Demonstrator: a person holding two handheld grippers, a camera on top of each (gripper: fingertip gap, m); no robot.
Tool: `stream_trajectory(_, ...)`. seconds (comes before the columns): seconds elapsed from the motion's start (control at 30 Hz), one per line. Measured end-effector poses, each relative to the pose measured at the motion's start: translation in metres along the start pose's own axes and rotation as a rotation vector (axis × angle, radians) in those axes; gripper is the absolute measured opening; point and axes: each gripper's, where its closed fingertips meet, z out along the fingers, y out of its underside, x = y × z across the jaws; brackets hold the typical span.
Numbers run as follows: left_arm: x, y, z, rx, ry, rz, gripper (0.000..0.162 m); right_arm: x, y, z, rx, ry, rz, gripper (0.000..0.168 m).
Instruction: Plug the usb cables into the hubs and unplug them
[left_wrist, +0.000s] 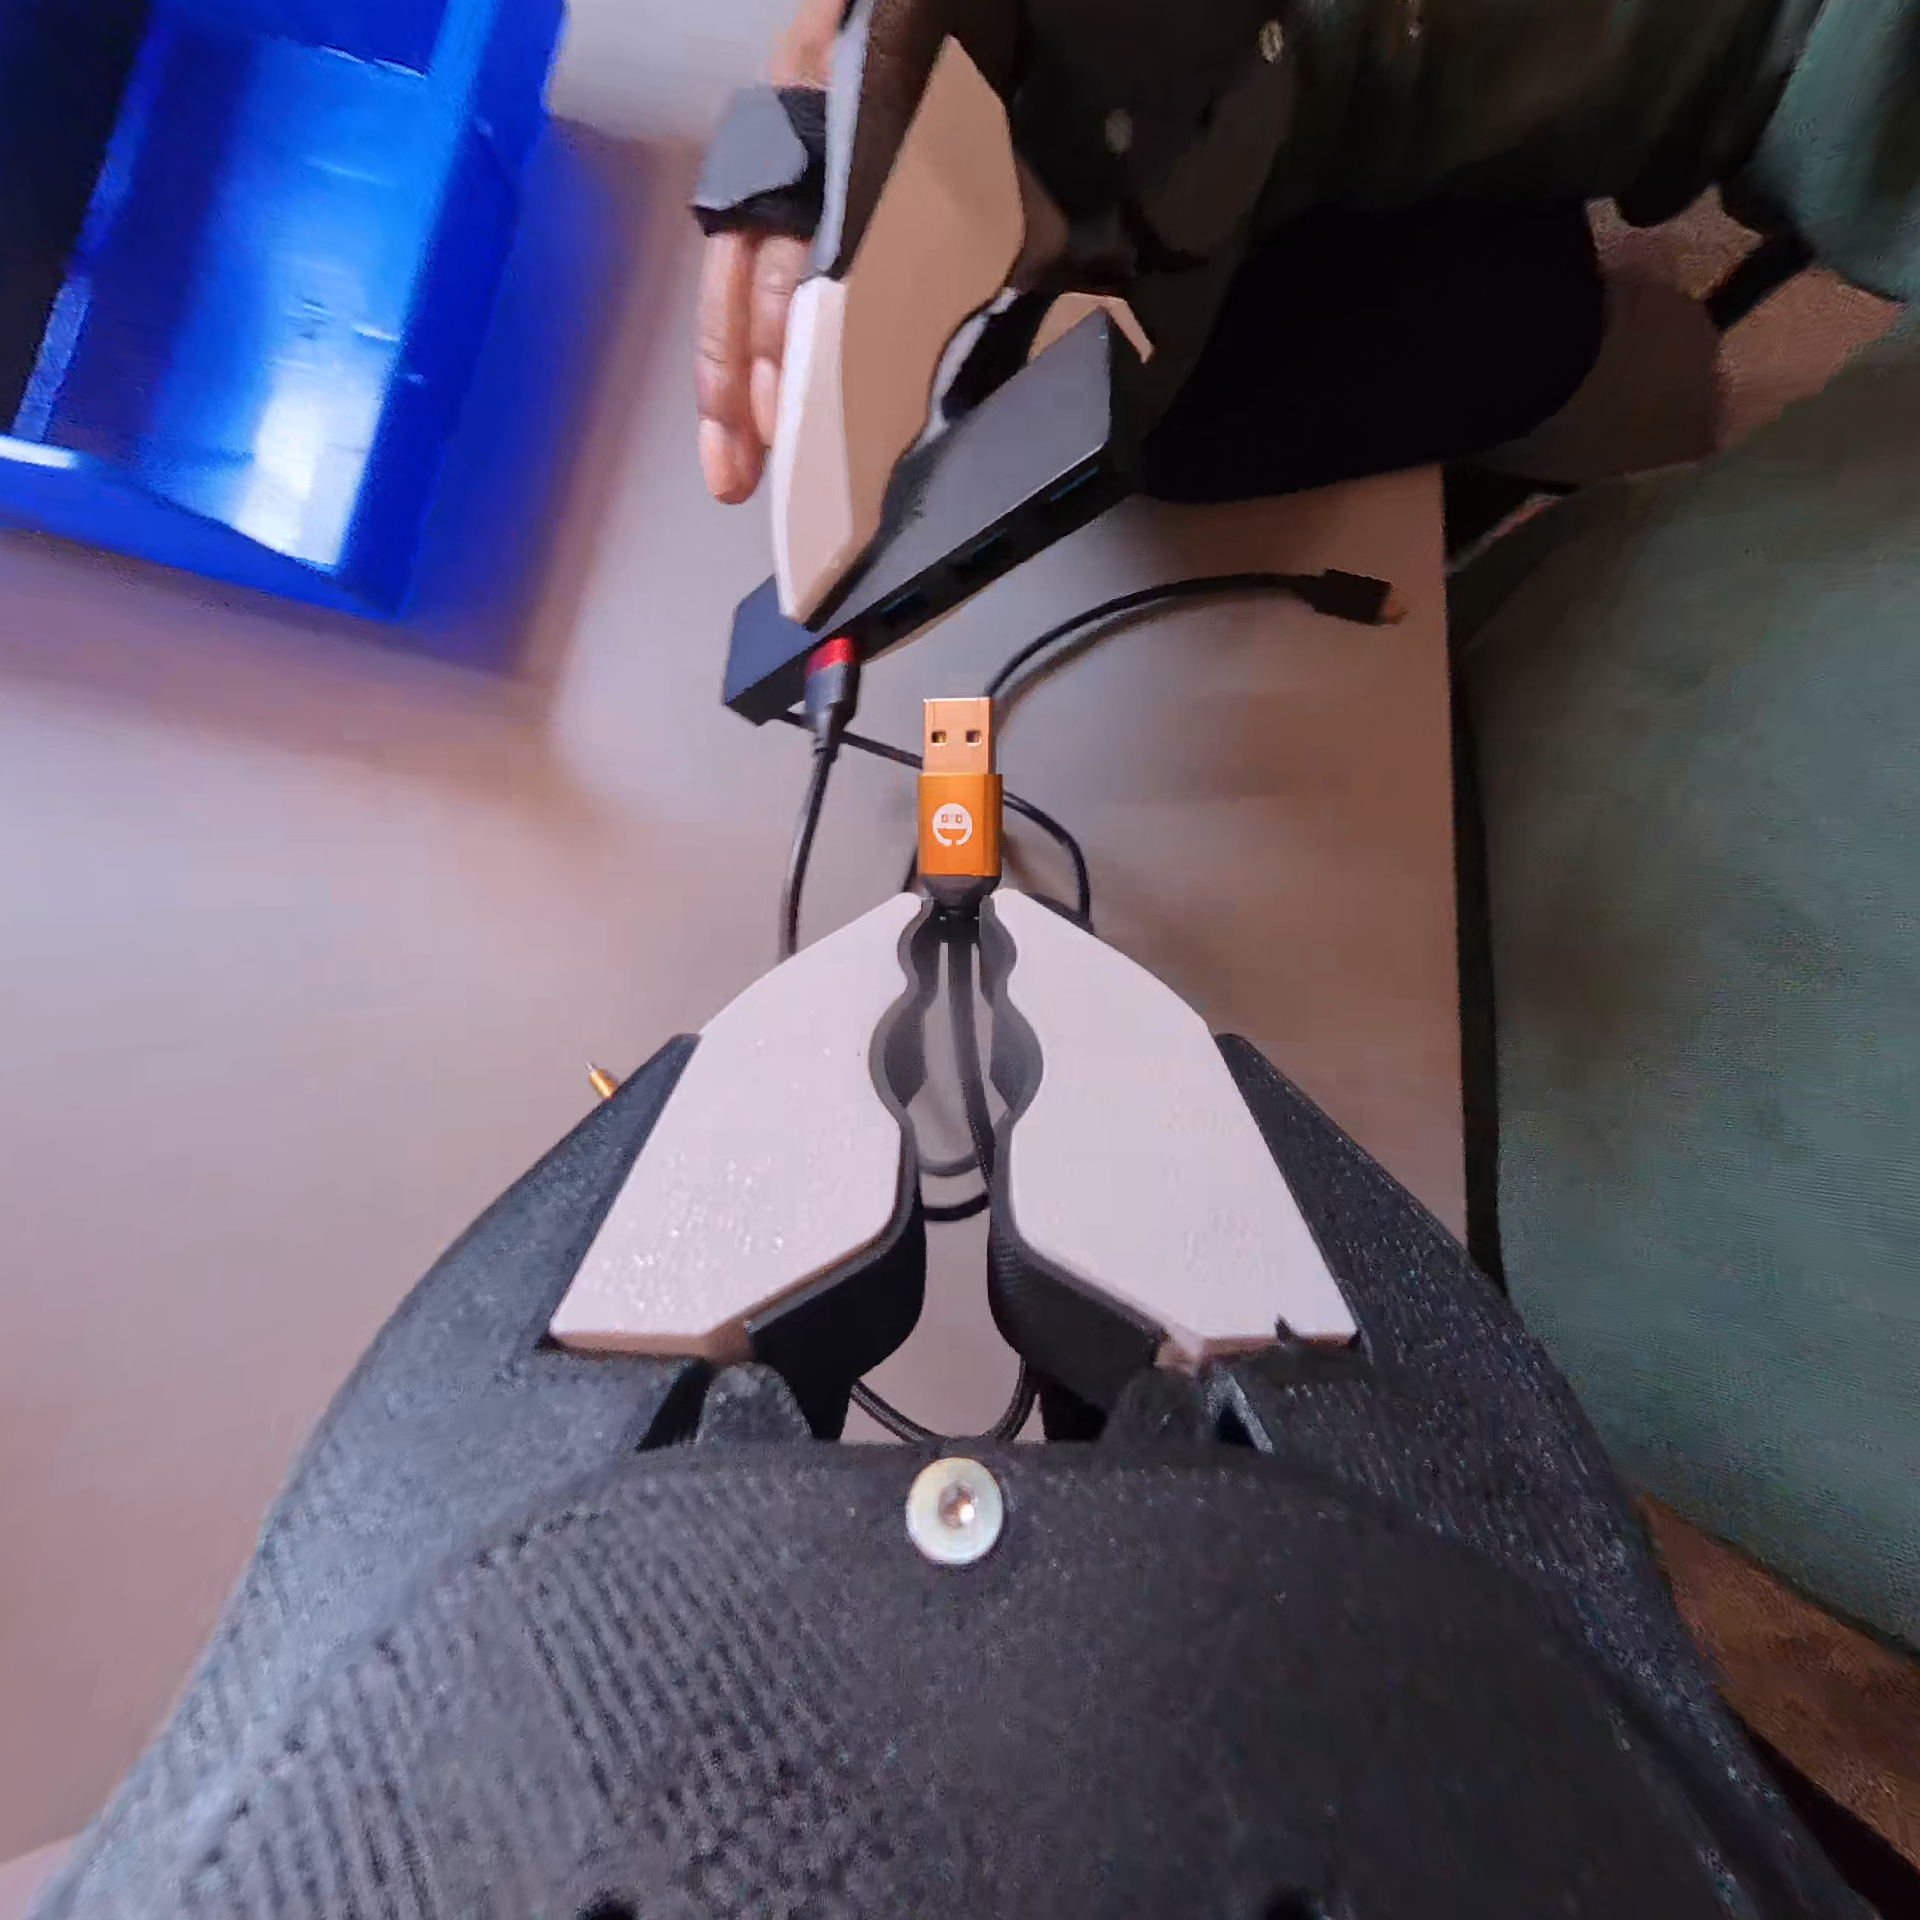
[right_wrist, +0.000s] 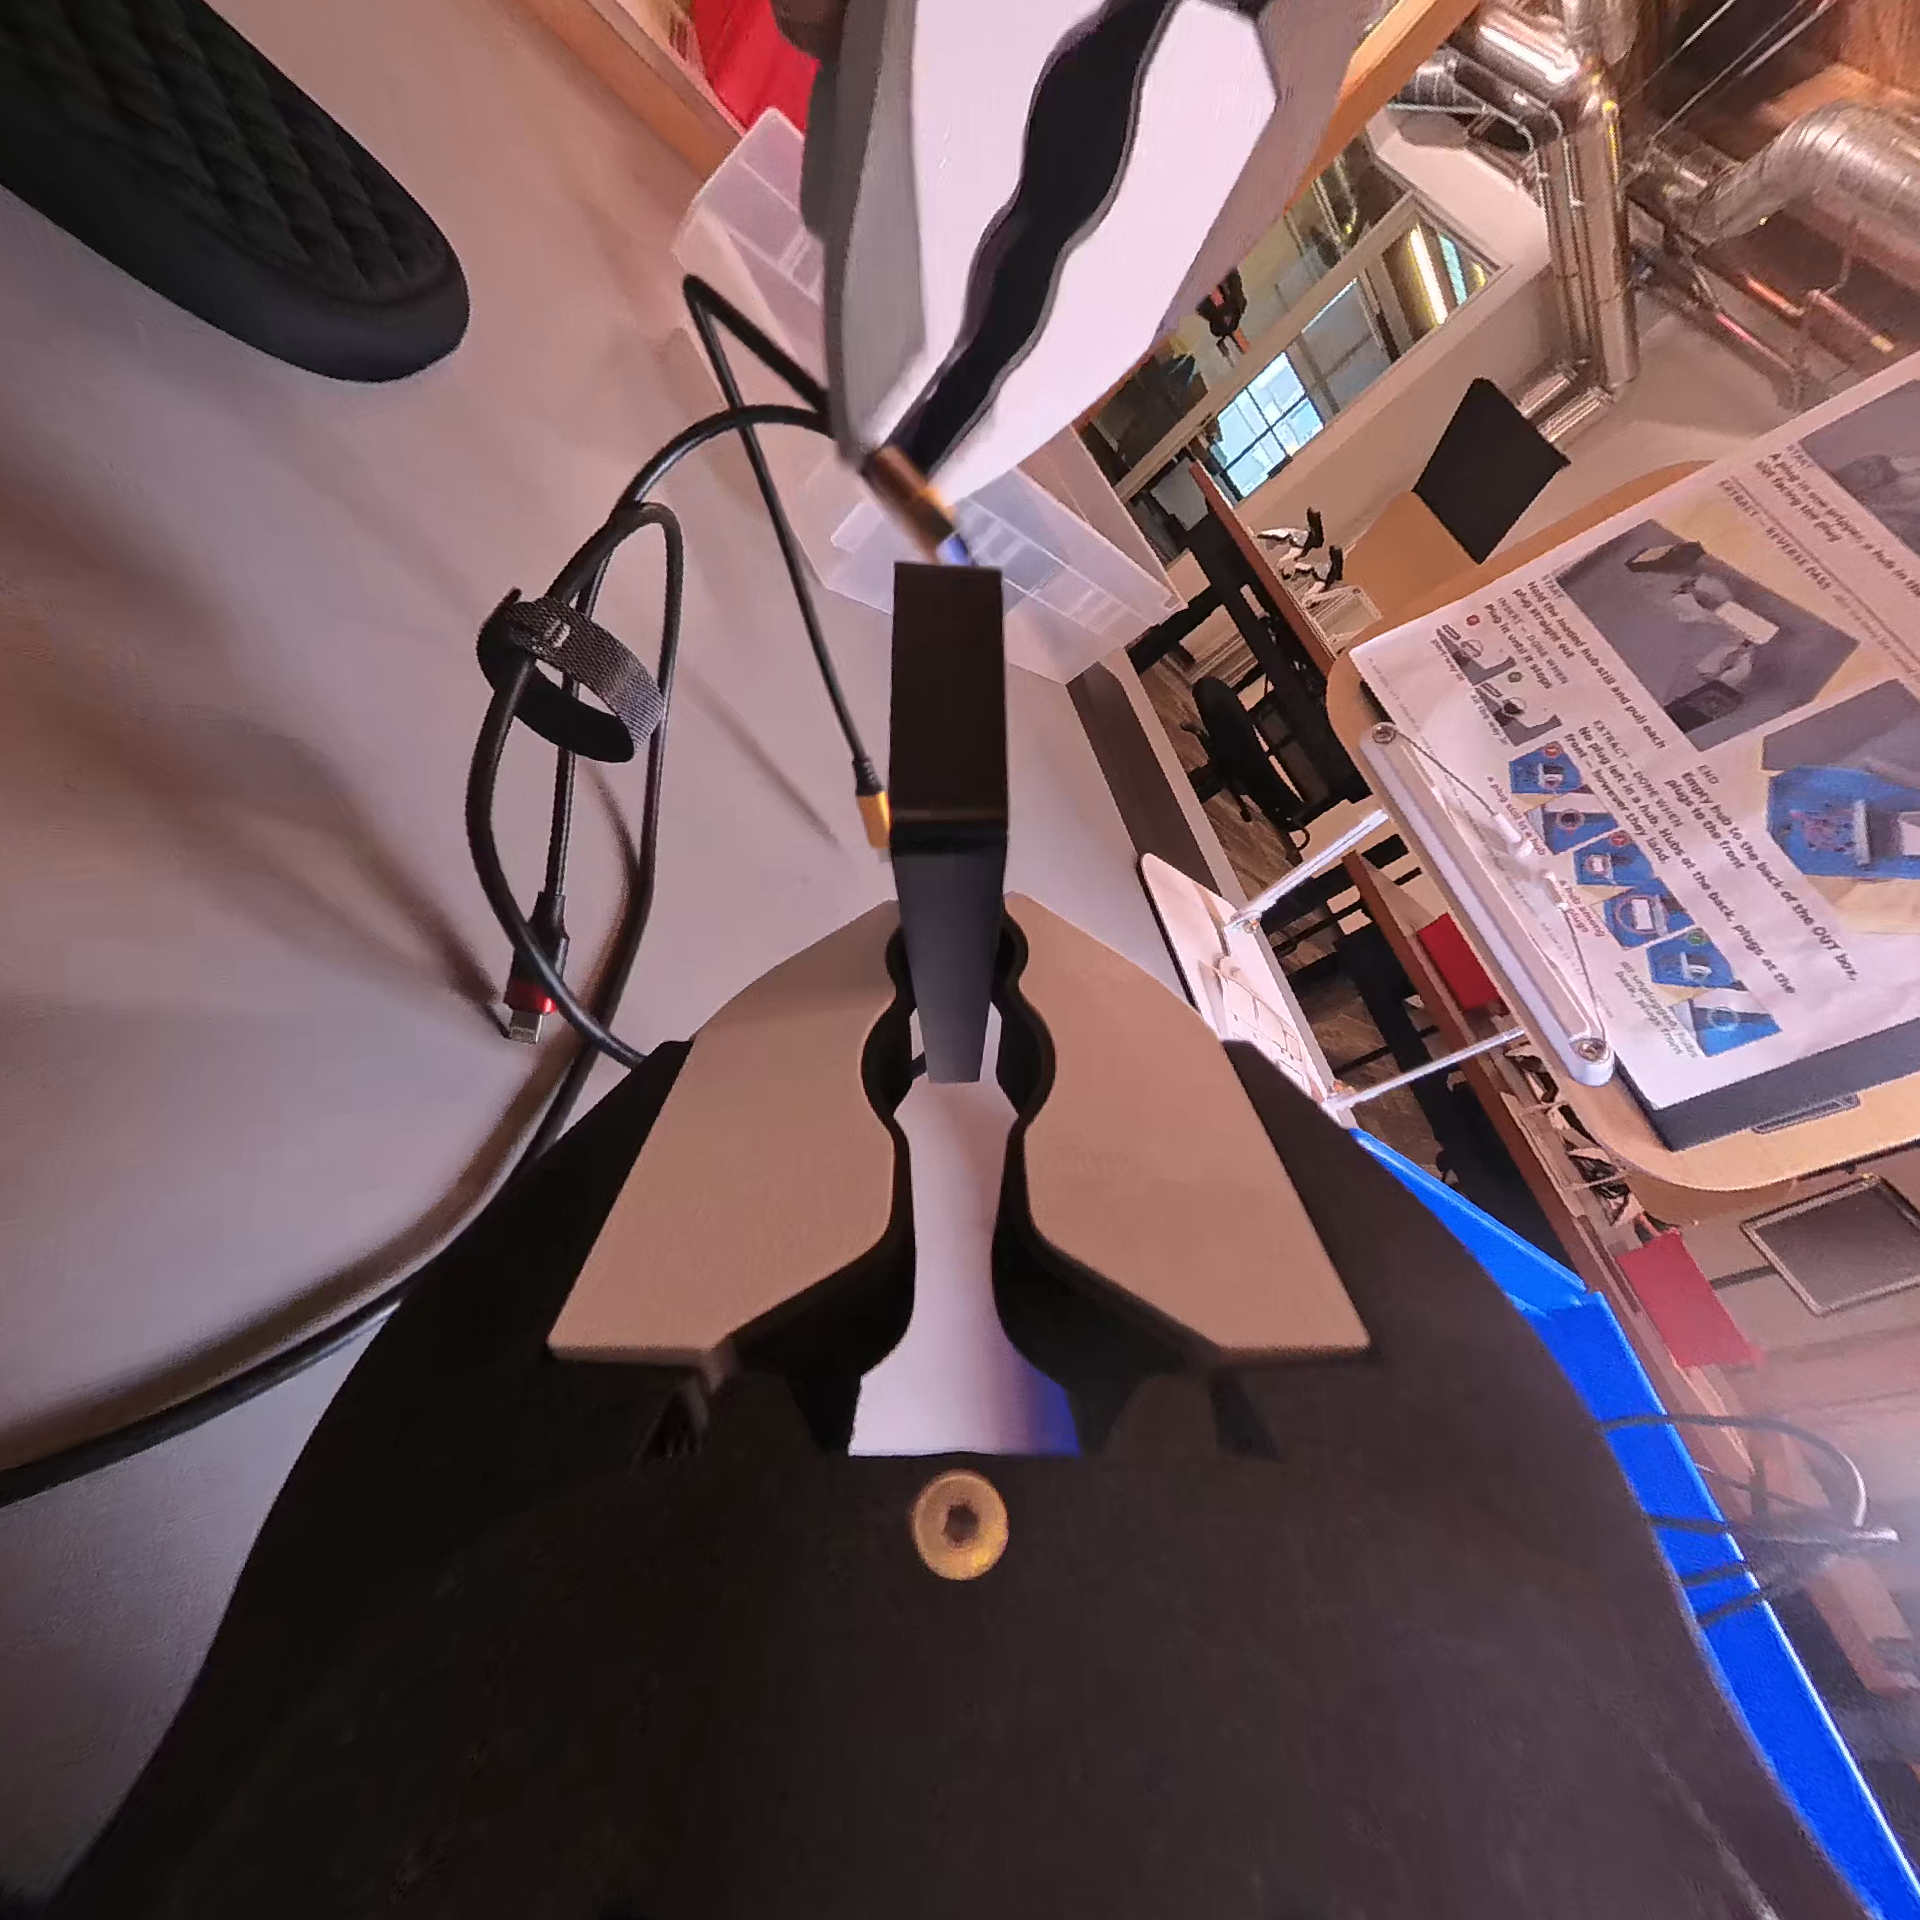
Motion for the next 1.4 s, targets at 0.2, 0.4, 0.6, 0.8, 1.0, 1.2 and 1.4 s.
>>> stream_trajectory(0.2, 0.004, 0.005, 0.028, -0.096, 0.173, -0.079, 0.007, -0.01, -0.005, 0.002, -0.01, -0.011, -0.096, 0.012)
stream_trajectory(0.4, 0.007, 0.009, 0.03, -0.126, 0.273, -0.124, 0.007, -0.018, -0.007, 0.004, -0.041, -0.011, -0.229, 0.012)
stream_trajectory(0.6, 0.01, 0.016, 0.035, -0.176, 0.306, -0.144, 0.007, -0.024, -0.006, 0.007, -0.067, -0.006, -0.321, 0.012)
stream_trajectory(0.8, 0.007, 0.013, 0.037, -0.184, 0.261, -0.122, 0.007, -0.026, 0.0, 0.01, -0.125, 0.009, -0.381, 0.012)
stream_trajectory(1.0, 0.007, 0.008, 0.042, -0.118, 0.223, -0.15, 0.007, -0.027, 0.01, 0.015, -0.219, 0.037, -0.401, 0.011)
stream_trajectory(1.2, 0.0, 0.019, 0.048, -0.059, 0.175, -0.236, 0.007, -0.022, 0.015, 0.021, -0.352, 0.097, -0.393, 0.012)
stream_trajectory(1.4, 0.0, 0.023, 0.046, -0.02, 0.208, -0.273, 0.006, -0.025, 0.014, 0.025, -0.394, 0.1, -0.468, 0.011)
